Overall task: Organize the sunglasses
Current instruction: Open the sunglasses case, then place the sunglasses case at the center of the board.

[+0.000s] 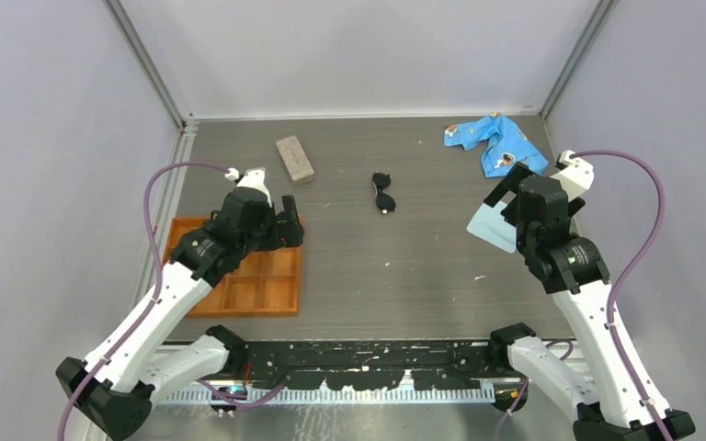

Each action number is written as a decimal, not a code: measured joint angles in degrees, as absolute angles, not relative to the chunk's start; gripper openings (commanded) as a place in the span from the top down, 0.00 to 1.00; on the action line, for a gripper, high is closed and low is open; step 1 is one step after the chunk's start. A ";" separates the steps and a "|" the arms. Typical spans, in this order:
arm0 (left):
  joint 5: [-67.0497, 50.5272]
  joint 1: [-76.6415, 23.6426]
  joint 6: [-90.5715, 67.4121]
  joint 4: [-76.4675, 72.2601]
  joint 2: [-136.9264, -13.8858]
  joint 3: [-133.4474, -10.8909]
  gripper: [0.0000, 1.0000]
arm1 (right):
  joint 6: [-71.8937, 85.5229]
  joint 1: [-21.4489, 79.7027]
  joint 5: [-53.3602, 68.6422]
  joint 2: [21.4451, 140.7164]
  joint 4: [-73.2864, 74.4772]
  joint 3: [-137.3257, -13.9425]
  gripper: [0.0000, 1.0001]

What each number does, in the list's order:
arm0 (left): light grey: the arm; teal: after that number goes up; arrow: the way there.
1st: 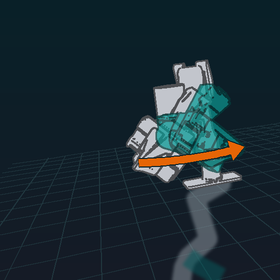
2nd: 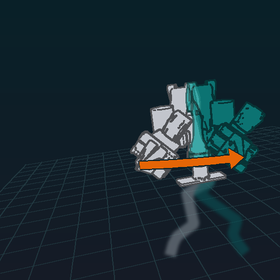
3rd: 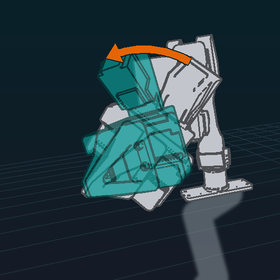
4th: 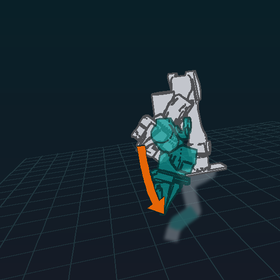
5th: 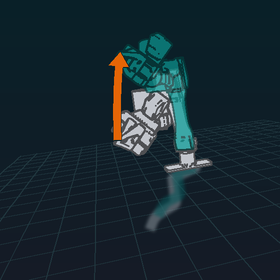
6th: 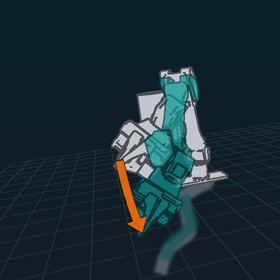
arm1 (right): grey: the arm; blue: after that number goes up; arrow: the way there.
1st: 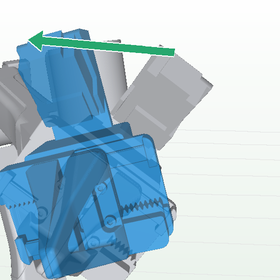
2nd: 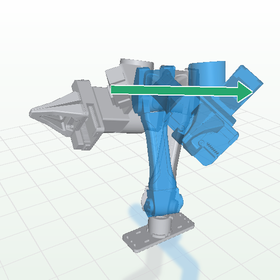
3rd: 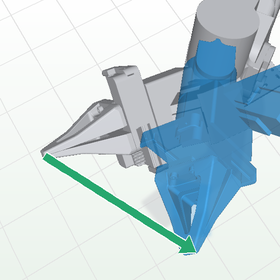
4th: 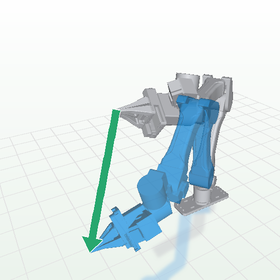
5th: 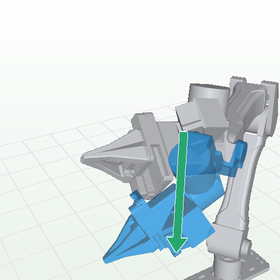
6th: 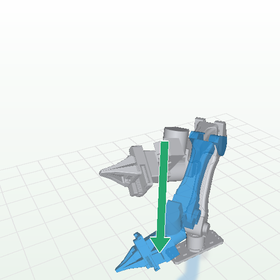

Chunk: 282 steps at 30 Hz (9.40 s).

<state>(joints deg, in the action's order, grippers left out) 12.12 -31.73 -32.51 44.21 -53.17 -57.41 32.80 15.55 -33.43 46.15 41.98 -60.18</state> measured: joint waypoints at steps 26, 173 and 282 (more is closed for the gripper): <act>19.99 -20.97 -32.34 54.46 -117.34 -113.51 0.06 | 37.74 15.55 -16.05 47.64 41.47 -57.76 0.00; -57.06 -24.67 -77.56 -37.89 -78.89 -49.43 0.31 | 78.13 27.70 30.55 77.30 -58.74 -38.33 1.00; -45.30 -24.43 -46.52 -1.23 -76.64 -42.61 1.00 | 40.23 7.01 2.37 46.13 28.99 -41.98 0.23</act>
